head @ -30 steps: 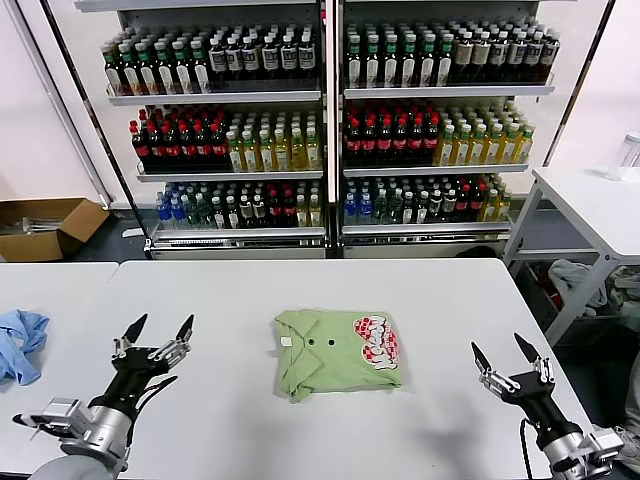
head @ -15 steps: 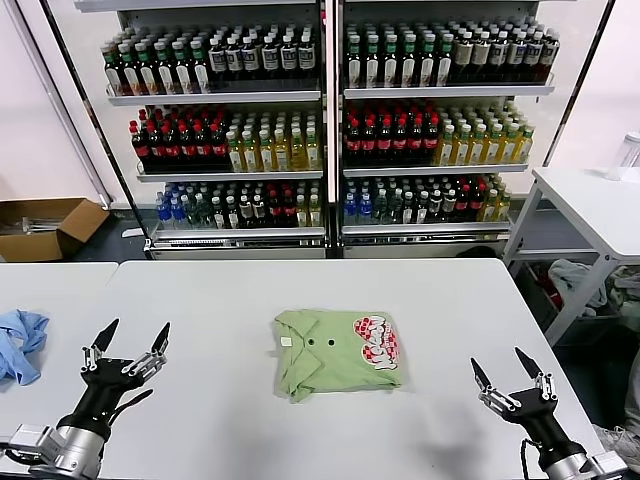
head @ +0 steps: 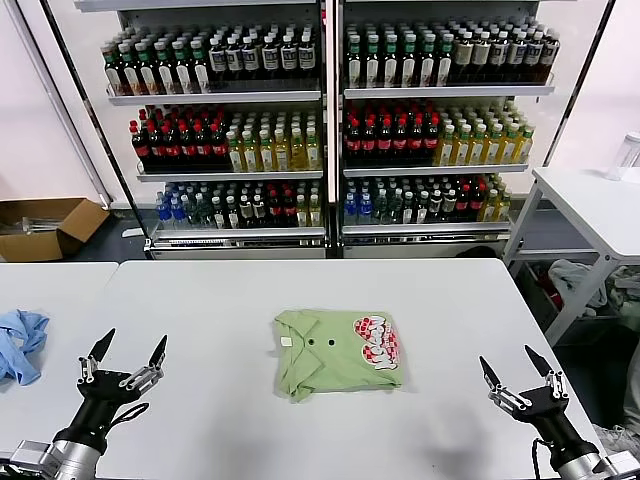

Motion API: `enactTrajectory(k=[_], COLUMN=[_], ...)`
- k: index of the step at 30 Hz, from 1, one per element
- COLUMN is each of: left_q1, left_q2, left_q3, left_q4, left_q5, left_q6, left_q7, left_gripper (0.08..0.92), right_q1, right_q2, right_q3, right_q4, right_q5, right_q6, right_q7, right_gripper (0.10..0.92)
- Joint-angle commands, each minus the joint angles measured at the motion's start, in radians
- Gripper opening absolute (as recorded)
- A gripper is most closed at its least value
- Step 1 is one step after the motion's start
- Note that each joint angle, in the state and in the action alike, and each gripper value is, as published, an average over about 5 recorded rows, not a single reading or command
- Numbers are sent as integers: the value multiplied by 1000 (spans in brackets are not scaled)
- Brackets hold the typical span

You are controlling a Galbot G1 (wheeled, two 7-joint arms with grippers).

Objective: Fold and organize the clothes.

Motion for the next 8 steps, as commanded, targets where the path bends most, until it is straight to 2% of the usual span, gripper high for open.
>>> enactTrajectory(k=[1, 8], left_q1=[11, 10], left_q2=[-4, -3], left_q3=[-12, -10], left_q4=[23, 31], left_q5=[41, 41], left_q6=[-112, -120], left_q7=[5, 10], left_gripper=[823, 823], right_q1=[-8, -16], right_q2=[23, 38], right_q3=[2, -30], right_q4=[15, 30], right_q5=[-17, -35], right_q6=[-7, -13], right_q7=[-18, -31], right_gripper=[823, 823])
